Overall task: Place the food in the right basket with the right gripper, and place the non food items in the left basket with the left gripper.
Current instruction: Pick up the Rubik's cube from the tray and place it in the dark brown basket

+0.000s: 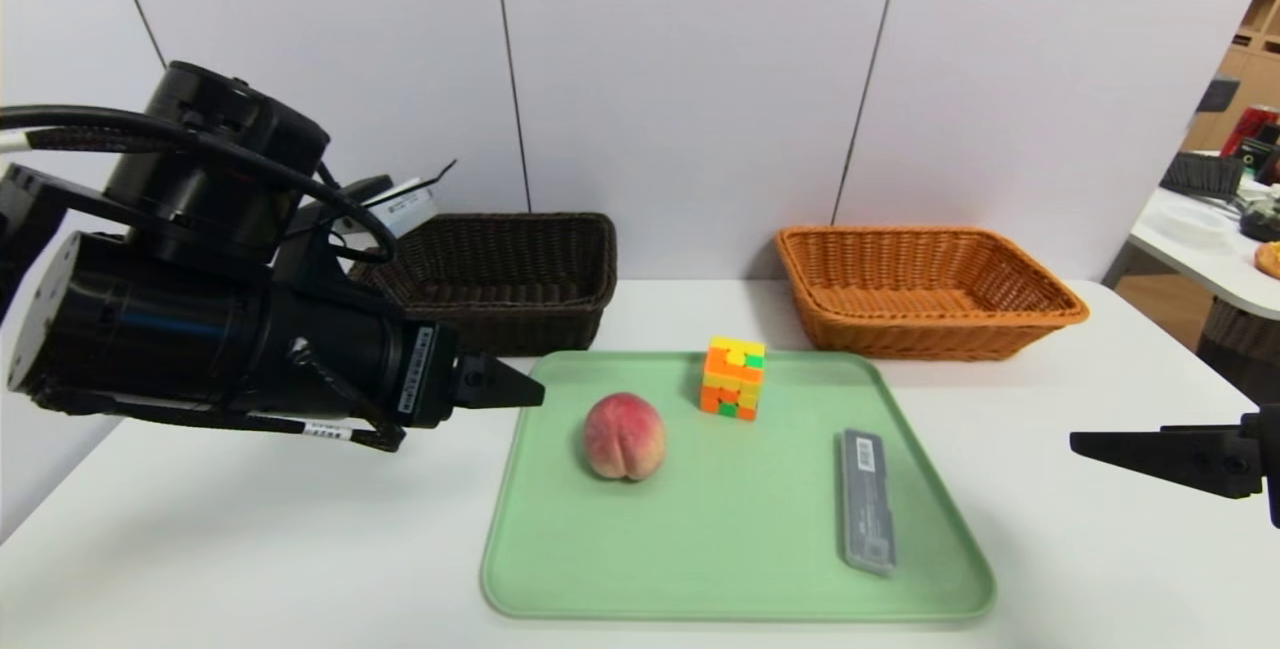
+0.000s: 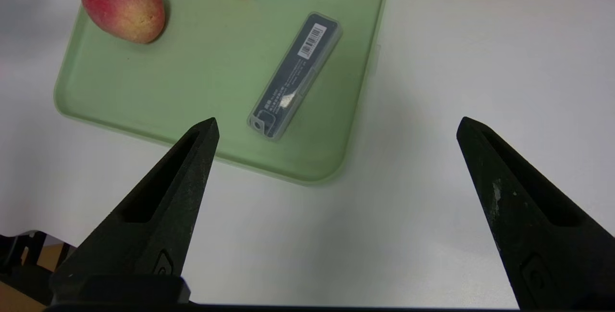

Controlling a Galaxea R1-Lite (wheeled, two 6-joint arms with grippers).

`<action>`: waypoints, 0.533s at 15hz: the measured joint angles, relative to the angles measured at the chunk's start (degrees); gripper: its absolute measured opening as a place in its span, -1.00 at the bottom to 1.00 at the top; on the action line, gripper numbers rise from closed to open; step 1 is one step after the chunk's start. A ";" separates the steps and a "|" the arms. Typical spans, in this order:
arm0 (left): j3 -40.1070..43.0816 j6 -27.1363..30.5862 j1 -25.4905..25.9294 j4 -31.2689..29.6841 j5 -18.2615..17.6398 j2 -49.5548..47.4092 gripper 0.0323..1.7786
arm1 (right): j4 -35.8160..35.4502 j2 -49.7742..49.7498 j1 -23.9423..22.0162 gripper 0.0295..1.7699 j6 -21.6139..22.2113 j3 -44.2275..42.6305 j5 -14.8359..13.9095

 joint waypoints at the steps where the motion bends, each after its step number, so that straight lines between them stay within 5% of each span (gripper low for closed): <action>1: -0.68 -0.17 -0.63 0.00 0.12 1.05 0.90 | -0.01 0.01 0.20 0.93 0.02 0.02 0.00; 8: -5.45 -1.41 -4.55 -0.12 3.95 7.83 0.90 | 0.07 -0.11 1.68 0.93 0.05 -0.15 -0.20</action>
